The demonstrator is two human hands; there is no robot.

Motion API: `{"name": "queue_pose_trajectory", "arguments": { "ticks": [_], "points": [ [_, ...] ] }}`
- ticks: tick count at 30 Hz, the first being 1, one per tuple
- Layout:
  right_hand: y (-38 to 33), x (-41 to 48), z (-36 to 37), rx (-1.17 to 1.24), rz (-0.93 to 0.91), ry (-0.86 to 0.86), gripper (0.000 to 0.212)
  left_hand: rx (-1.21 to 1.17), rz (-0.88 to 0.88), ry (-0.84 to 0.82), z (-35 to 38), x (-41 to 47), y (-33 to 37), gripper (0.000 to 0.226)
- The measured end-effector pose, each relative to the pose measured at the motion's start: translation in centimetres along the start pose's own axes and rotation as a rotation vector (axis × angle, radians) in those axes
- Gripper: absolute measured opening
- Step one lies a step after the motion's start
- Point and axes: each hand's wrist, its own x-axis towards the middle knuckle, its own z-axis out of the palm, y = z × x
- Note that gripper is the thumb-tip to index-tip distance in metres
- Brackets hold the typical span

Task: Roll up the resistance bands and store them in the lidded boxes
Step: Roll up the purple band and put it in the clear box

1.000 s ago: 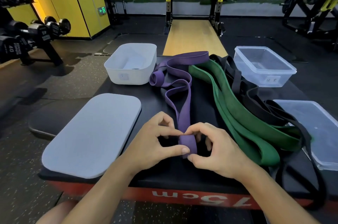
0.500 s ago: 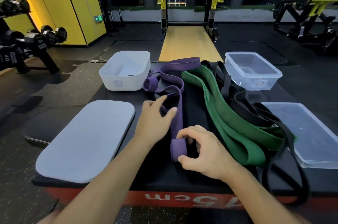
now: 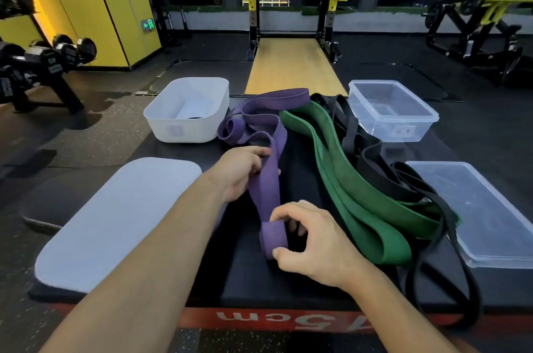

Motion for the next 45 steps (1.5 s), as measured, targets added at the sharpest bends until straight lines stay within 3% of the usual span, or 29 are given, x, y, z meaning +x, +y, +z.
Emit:
{"name": "queue_pose_trajectory", "arguments": {
  "ticks": [2, 5, 13, 20, 22, 26, 30, 35, 38, 41, 44, 45],
  "points": [
    [0.1, 0.0, 0.1, 0.014, 0.010, 0.006, 0.039, -0.180, -0.013, -0.029, 0.3, 0.0, 0.0, 0.056],
    [0.1, 0.1, 0.0, 0.026, 0.022, 0.009, 0.039, -0.366, -0.101, -0.084, 0.6, 0.3, -0.5, 0.036],
    [0.2, 0.1, 0.0, 0.044, 0.041, -0.009, 0.039, -0.396, -0.074, -0.083, 1.3, 0.9, -0.6, 0.006],
    [0.2, 0.0, 0.0, 0.052, 0.056, -0.007, 0.038, -0.371, -0.026, 0.024, 1.0, 1.4, 0.1, 0.021],
    [0.2, 0.0, 0.0, 0.051, 0.059, -0.013, 0.039, -0.301, -0.097, 0.015, 0.7, 1.8, 0.1, 0.004],
    [0.2, 0.1, -0.1, 0.044, 0.064, -0.025, 0.039, -0.220, -0.253, -0.080, 0.2, 2.2, 0.8, 0.013],
    [0.2, 0.0, -0.1, 0.046, 0.068, -0.033, 0.039, -0.202, -0.255, -0.120, 0.4, 2.7, 1.6, 0.008],
    [0.3, 0.0, -0.1, 0.046, 0.074, -0.028, 0.041, -0.313, -0.139, -0.012, 0.7, 3.4, 0.8, 0.017],
    [0.3, 0.1, -0.1, 0.044, 0.071, -0.028, 0.040, -0.182, 0.029, -0.025, 1.7, 3.6, -0.3, 0.018],
    [0.4, 0.1, -0.1, 0.049, 0.065, -0.032, 0.040, 0.000, 0.040, 0.056, 1.9, 4.1, 0.3, 0.023],
    [0.3, 0.0, -0.2, 0.048, 0.067, -0.032, 0.040, 0.328, 0.114, 0.131, 1.1, 5.0, 0.7, 0.069],
    [0.3, 0.0, -0.2, 0.052, 0.067, -0.030, 0.041, 0.449, 0.162, 0.128, 1.0, 4.9, 0.8, 0.075]
  ]
}}
